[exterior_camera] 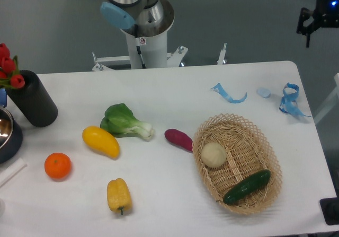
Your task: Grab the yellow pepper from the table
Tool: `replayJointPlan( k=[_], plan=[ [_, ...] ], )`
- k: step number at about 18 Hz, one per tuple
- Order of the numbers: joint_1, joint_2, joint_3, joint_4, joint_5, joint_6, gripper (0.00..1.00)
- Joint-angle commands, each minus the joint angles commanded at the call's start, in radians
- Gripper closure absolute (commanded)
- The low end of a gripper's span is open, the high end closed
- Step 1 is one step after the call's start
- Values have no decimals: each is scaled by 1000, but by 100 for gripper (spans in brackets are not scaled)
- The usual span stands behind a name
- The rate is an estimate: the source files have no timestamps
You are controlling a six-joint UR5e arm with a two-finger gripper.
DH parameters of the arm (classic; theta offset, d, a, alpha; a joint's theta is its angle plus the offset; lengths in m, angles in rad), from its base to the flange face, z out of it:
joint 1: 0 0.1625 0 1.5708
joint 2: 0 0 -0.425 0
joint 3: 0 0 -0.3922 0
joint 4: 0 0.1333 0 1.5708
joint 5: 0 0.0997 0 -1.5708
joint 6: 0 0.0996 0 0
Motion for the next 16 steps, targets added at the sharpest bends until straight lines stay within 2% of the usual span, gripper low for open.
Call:
replayJointPlan(
  k=[10, 16],
  plan=[
    [-8, 2, -8, 0, -9, -9, 0],
    [-11, 8, -34, 3, -37, -17, 0]
  ],
)
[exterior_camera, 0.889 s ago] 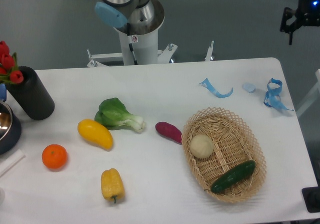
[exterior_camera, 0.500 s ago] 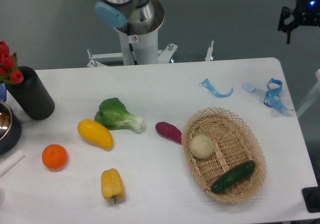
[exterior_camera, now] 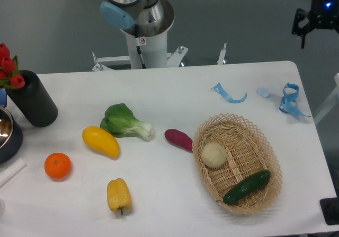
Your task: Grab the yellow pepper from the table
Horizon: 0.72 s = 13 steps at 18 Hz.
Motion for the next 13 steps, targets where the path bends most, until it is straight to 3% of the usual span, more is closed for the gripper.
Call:
replayJointPlan(
  k=[6, 13],
  plan=[
    [-12, 15, -26, 2, -81, -161, 0],
    [-153, 6, -46, 5, -84, -446, 0]
  ],
)
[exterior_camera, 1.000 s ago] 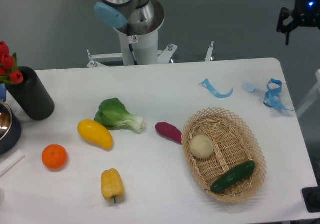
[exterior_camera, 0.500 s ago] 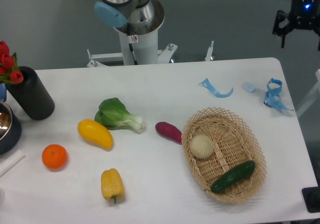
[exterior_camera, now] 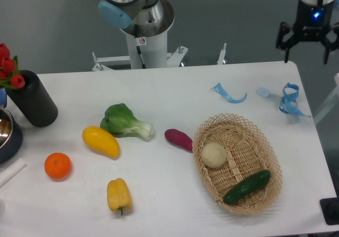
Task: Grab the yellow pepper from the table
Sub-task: 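Move the open gripper over the basket toward the yellow bell pepper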
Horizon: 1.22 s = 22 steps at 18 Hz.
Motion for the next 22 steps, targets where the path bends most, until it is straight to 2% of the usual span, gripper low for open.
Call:
replayJointPlan(
  k=[6, 10, 17, 22],
  plan=[
    [-167, -37, 24, 2, 2, -320, 0],
    [-269, -64, 38, 6, 2, -466, 0],
    [-430, -135, 44, 124, 2, -693, 0],
    [-509, -196, 60, 152, 5, -772, 0]
  ],
)
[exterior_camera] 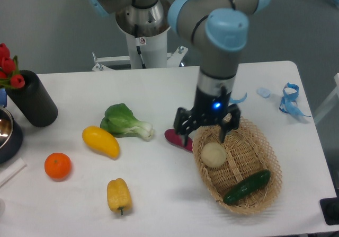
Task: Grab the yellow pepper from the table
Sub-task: 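Move the open gripper over the basket toward the yellow bell pepper, then lower the gripper onto the yellow bell pepper and close on it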
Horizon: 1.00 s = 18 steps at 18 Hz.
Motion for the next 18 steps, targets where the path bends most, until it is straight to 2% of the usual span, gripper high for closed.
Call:
replayJointPlan(
  k=[2, 8, 13, 15, 18],
  plan=[
    [-29, -26, 11, 21, 0, -3, 0],
    [-94, -94, 11, 23, 3, -48, 0],
    [-153, -167, 58, 34, 37, -43, 0],
    [-172, -175, 61, 37, 41, -51, 0],
    [-195, -224, 64, 43, 48, -51, 0]
  ],
)
